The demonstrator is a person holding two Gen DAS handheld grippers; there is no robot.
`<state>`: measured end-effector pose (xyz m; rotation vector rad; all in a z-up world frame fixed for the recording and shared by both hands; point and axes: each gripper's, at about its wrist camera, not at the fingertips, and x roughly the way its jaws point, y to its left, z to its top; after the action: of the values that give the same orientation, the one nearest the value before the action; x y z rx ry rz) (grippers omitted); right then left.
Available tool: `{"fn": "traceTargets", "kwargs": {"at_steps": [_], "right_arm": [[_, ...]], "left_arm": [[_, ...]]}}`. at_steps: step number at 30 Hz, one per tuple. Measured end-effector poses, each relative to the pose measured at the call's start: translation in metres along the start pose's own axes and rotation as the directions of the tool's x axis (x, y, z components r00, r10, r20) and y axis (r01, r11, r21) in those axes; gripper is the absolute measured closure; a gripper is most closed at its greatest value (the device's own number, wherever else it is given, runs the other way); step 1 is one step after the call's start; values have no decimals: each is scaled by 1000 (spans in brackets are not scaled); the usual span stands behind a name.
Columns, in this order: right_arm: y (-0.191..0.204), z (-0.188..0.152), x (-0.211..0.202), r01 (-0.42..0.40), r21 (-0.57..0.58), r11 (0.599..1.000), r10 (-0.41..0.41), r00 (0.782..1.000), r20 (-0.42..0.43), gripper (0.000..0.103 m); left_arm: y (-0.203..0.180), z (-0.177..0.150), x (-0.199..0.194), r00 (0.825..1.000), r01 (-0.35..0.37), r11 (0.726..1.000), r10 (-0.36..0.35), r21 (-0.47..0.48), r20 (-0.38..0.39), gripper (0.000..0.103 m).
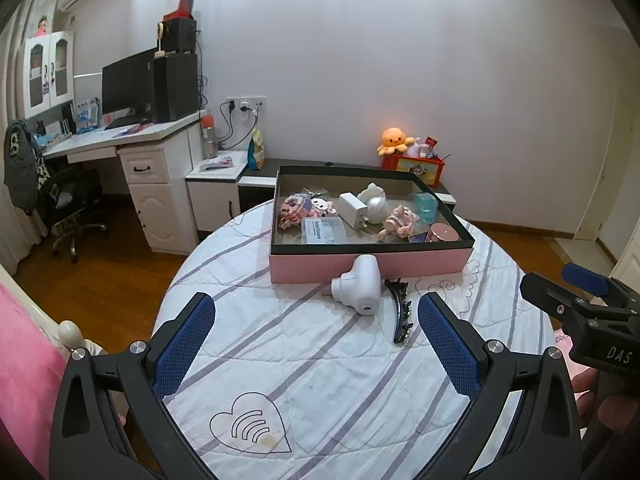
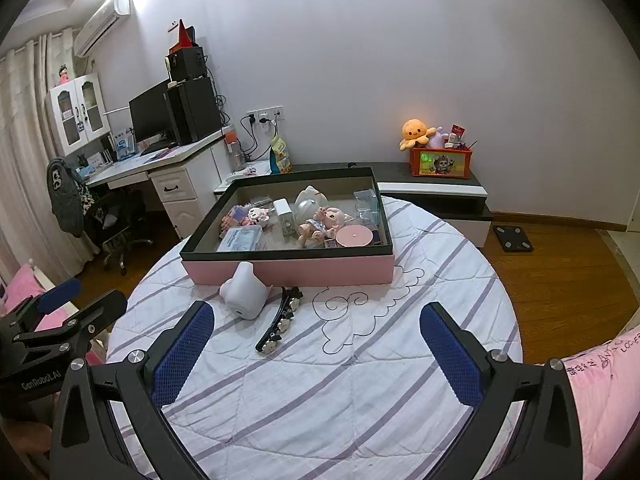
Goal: Organize rigid objects
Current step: 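Move both open tools toward the white device and black hair clip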
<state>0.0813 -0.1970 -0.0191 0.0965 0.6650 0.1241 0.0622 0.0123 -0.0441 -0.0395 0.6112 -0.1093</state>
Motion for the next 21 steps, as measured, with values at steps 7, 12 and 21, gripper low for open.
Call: {"fn": "traceTargets", "kwargs": {"at_steps": [7,12,21], "right_arm": [[2,1,4,-4,-10,1000,4,1000,-10,0],[4,0,17,-7,-19,1000,7,999,-37,0],[10,-17,77,-9,-27,1000,4,983,-183,0]], "left_arm": [[0,-1,0,1000,-3,1000,3,1,2,0],[4,-4,9,1000,-13,1000,13,3,-14,0],[12,-13,42,996,-44,999,44,4,-75,0]]}}
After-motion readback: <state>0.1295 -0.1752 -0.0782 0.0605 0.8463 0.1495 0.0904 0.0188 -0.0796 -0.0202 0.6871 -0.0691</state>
